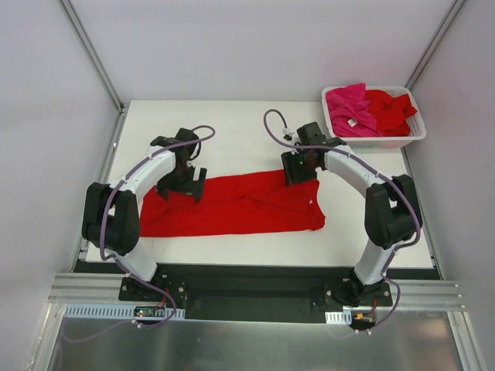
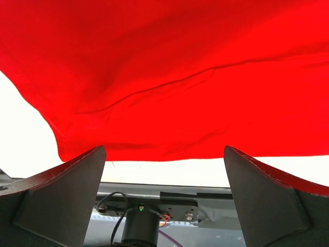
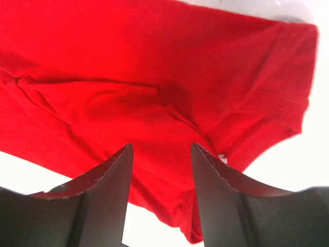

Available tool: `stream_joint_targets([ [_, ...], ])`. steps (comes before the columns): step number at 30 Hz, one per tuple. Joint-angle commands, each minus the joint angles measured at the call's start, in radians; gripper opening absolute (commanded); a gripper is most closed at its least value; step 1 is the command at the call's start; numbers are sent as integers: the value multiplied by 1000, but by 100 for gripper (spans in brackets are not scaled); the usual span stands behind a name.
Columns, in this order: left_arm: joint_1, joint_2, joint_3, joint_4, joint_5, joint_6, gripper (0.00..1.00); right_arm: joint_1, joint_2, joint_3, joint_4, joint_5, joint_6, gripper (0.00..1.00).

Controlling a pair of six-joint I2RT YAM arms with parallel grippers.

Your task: Fold and stack the t-shirts

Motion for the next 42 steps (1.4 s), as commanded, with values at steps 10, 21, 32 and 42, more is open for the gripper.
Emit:
stream_joint_targets([
  [10,1,-76,-19,-5,33,-10,99,46,95,105,4,-19,-27,53],
  [21,1,-93,-33,-5,35,-7,99,60,126,92,-16,-3,-24,54],
  [32,1,-97,-42,-5,41,-4,99,65,143,92,-14,35,-24,52],
  [42,0,-94,-40,-5,51,2,99,65,167,128,-36,75,-35,56],
])
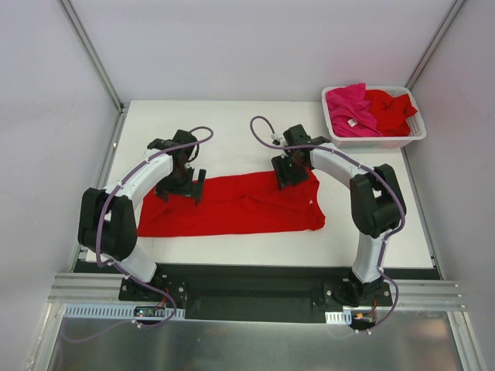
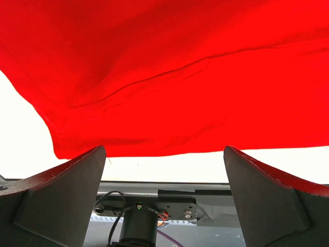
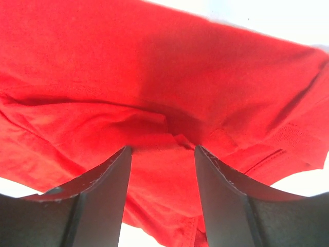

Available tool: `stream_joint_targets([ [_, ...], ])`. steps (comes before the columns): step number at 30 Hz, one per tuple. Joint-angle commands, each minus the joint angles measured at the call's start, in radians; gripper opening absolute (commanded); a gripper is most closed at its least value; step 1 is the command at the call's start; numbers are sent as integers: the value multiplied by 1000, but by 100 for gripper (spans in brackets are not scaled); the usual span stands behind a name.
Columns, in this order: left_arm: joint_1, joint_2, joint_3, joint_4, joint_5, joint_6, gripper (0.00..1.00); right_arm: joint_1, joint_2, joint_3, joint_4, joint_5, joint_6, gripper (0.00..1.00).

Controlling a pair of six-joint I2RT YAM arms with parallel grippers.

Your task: Fold and stack the t-shirts

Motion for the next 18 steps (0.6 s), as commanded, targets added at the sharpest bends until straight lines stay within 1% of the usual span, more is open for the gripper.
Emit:
stream_joint_targets([
  [1,0,-35,-7,-13,24,5,99,3,21,46,-18,14,-12,56],
  [7,-2,-34,-7,-13,28,9,99,3,42,52,-12,-7,-9,56],
  [8,-2,-34,-7,-14,27,8,99,3,44,52,-13,-10,-11,49],
  [10,-2,-34,-7,-13,28,8,100,3,36,59,-13,-14,-9,40],
  [11,-2,-32,-7,-13,28,9,99,4,34,60,-15,-12,-9,31],
  [13,-3,-26,-5,-13,30,8,99,6,27,68,-27,-11,-11,27],
  [14,-5,-26,-4,-14,30,8,99,4,25,78,-33,-7,-9,20],
  [16,-8,-18,-1,-14,30,5,99,4,15,89,-56,-4,-9,14],
  [18,-11,-14,2,-13,30,5,99,6,1,95,-65,-4,-6,12],
])
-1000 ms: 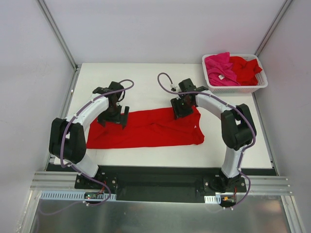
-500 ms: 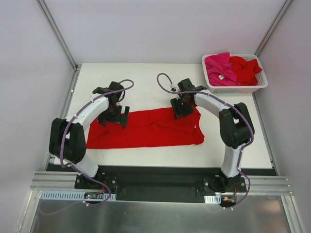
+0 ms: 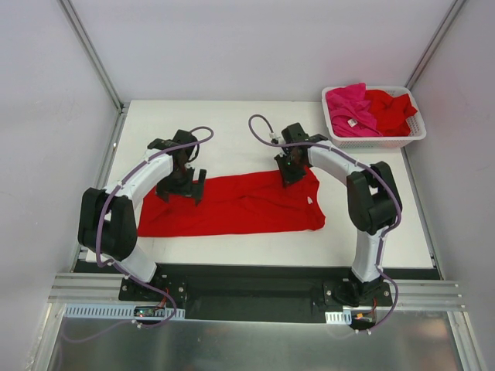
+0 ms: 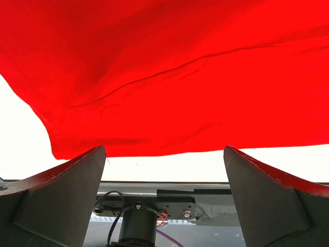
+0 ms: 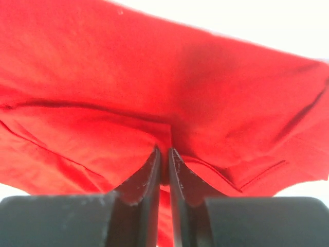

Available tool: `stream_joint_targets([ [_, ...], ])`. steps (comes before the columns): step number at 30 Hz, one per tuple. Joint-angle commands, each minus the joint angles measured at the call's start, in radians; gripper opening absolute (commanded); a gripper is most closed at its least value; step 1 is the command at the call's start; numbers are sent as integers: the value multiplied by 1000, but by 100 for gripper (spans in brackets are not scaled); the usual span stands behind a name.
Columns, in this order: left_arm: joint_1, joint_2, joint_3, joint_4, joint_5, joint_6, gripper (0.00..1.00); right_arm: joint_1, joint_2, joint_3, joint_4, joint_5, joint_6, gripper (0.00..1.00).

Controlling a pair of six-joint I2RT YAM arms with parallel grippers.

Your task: Fold and stack the t-shirts

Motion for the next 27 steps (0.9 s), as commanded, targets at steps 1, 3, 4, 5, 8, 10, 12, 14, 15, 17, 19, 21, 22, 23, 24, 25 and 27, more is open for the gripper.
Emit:
stream_joint_targets([
  [1,-11,-12,5,-11,17,4,99,4,-58,53,-55,-10,5,11],
  [3,-14,-7,9,-11,17,1,99,12,-70,49,-68,-11,10,11],
  [4,-16,-6,10,-11,15,-1,99,13,-75,45,-77,-11,11,11],
  [5,-17,-4,13,-13,15,-1,99,16,-84,41,-83,-13,13,11],
  [8,-21,0,15,-11,12,-2,99,30,-104,12,-92,-22,24,10],
  [10,-22,3,15,-13,12,-2,99,42,-117,-16,-95,-19,31,10],
  [12,-25,5,13,-11,12,-5,99,59,-136,-33,-100,-20,40,10],
  [14,-27,5,12,-11,11,-10,99,77,-148,-48,-106,-25,46,10],
  [15,-28,5,10,-11,9,-10,99,82,-160,-53,-108,-25,51,10],
  [17,-28,3,9,-10,8,-13,99,94,-171,-66,-117,-28,59,10],
  [19,-30,0,5,-10,6,-15,99,104,-191,-80,-120,-33,68,10],
  [21,-30,-3,4,-11,1,-16,99,119,-203,-97,-125,-39,79,10],
  [22,-31,-4,-1,-10,1,-19,99,125,-213,-100,-126,-39,83,10],
  [23,-31,-4,-4,-10,1,-24,99,139,-216,-103,-131,-36,85,10],
  [24,-31,-6,-5,-8,1,-27,99,145,-219,-105,-138,-34,88,10],
  [25,-33,-7,-10,-8,1,-28,99,151,-225,-106,-141,-30,91,11],
  [27,-34,-7,-14,-5,1,-34,99,170,-231,-114,-151,-22,94,12],
])
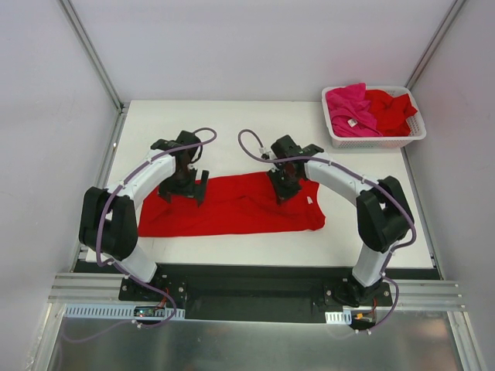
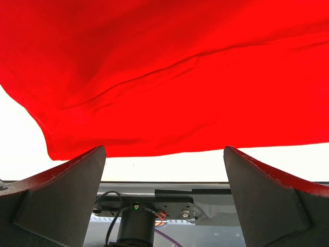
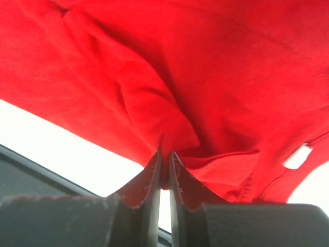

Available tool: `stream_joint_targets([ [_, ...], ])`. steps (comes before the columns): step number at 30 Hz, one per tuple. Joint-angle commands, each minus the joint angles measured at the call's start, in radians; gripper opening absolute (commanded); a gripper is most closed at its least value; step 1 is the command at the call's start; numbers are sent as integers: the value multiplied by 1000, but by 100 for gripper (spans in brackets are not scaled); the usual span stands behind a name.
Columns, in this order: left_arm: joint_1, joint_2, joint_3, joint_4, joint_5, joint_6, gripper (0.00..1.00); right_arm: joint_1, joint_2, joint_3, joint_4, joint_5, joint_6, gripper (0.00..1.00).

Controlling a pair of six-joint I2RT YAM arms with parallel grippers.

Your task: Fold and stack the t-shirts

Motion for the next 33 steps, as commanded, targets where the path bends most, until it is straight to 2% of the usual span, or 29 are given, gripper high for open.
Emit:
stream_joint_targets([
  [1,-10,-14,-16,-7,1,-29,99,41,-70,-12,-43,-6,32,13],
  [6,-20,-15,-25,-4,-1,-40,99,99,-96,-42,-54,-11,58,14],
  [8,-21,-18,-27,-2,-2,-43,99,123,-103,-55,-52,-11,78,32],
  [11,-24,-21,-30,-2,-4,-47,99,156,-116,-76,-54,-3,92,37],
  [14,-26,-23,-31,0,-5,-46,99,180,-129,-79,-68,6,96,53],
  [15,-26,-24,-33,0,-7,-46,99,182,-142,-78,-74,14,99,96],
  [23,-33,-32,-44,-2,-5,-49,99,171,-142,-18,-91,187,76,96],
  [33,-46,-58,-68,-4,-7,-47,99,38,-2,45,-34,189,38,96],
])
